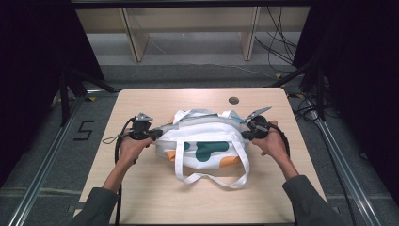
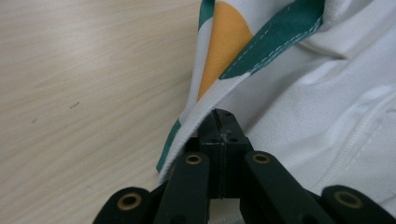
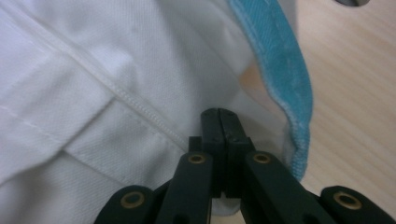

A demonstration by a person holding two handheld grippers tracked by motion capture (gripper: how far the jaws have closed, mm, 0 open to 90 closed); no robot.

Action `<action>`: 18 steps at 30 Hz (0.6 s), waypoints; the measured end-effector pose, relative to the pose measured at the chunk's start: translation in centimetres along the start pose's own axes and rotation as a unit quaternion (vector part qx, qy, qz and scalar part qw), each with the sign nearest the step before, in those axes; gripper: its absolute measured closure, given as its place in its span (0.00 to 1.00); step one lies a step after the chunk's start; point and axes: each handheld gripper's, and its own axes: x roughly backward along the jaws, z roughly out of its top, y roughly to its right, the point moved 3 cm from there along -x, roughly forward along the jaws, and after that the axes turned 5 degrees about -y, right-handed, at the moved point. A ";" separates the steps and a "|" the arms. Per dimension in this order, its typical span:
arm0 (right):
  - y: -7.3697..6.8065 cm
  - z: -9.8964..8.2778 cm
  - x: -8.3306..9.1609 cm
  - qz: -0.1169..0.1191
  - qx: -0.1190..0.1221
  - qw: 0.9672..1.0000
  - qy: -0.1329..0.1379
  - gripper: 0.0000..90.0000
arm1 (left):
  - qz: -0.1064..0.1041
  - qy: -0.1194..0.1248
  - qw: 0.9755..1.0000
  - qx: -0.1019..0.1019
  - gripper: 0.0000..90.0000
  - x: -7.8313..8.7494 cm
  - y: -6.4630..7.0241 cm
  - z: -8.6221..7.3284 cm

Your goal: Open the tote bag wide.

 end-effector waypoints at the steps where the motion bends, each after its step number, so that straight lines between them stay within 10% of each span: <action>1: -0.1 -0.2 -0.7 -0.019 0.000 1.000 0.017 1.00 | -0.002 -0.009 1.000 -0.002 1.00 0.0 -0.1 0.2; 7: -0.3 0.8 0.8 -0.015 -0.009 1.000 0.007 1.00 | -0.012 0.005 1.000 -0.001 0.99 1.2 0.3 1.0; 11: -1.4 4.0 3.1 0.013 0.009 0.994 0.104 1.00 | -0.040 0.033 0.999 -0.014 0.96 2.4 2.3 3.4; 18: -3.1 7.0 0.5 0.048 0.019 0.996 0.078 1.00 | -0.067 -0.008 0.996 -0.050 0.96 -1.1 6.2 6.3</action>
